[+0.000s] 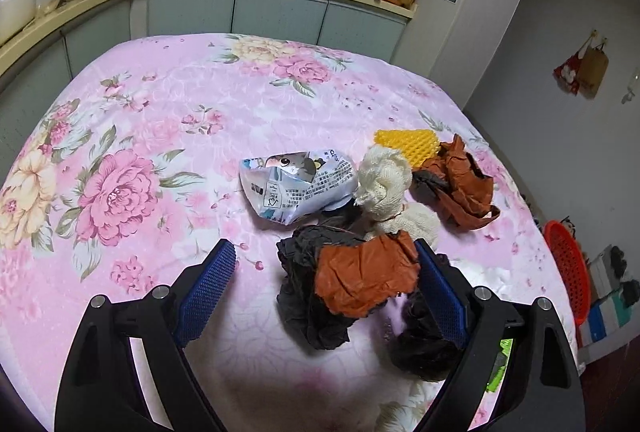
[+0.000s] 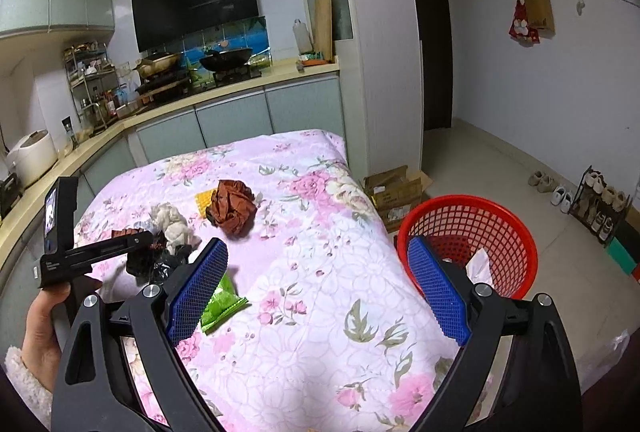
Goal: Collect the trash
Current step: 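Move both open tools back over the remaining trash on the table, then grasp the black and orange cloths with the left tool while the right tool grasps the green packet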
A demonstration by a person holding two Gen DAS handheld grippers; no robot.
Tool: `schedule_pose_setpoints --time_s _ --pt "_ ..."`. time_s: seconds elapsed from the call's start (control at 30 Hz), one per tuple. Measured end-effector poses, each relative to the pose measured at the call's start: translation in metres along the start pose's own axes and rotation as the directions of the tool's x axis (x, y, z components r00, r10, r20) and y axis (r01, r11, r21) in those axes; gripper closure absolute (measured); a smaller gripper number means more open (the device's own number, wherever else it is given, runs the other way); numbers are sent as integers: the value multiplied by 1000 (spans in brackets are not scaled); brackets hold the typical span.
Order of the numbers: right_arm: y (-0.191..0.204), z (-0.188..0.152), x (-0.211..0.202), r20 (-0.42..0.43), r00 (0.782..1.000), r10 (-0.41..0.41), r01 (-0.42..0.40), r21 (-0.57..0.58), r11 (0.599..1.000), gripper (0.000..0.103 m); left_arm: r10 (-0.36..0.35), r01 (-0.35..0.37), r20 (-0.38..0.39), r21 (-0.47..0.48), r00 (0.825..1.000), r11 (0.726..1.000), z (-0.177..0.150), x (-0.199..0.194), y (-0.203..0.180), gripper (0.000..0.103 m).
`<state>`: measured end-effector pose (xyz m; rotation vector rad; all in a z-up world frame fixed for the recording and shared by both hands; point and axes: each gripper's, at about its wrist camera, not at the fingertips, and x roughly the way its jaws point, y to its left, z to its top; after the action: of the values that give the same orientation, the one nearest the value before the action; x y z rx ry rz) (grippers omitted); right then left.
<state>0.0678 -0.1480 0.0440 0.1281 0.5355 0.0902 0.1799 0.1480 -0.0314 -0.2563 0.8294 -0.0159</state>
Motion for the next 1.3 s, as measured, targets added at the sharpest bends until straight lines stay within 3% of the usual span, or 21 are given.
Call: schedule_pose_setpoints --time_s 0.17,0.3,0.67,0.97,1.2,1.3 --pt "3 -5 6 -16 1000 6 -6 -6 1000 14 1 0 -20 52 1000 999 -5 9 -9 46" --pt "7 -7 14 -36 999 14 -15 -20 1000 14 15 -15 -7 91 1000 996 -7 8 -14 53" --pt "27 -18 49 -118 987 106 -115 -70 991 14 26 -33 120 58 992 998 17 -51 -1 55" --pt "71 -29 90 -240 950 201 -255 -217 942 14 18 -29 188 58 982 998 26 -83 0 55" --pt "93 -38 118 -324 929 176 -279 -306 910 15 17 -31 195 68 981 997 26 -86 -1 55" --pt "97 -42 123 -346 923 170 -287 -322 902 24 18 -32 189 71 982 997 25 -83 -2 55"
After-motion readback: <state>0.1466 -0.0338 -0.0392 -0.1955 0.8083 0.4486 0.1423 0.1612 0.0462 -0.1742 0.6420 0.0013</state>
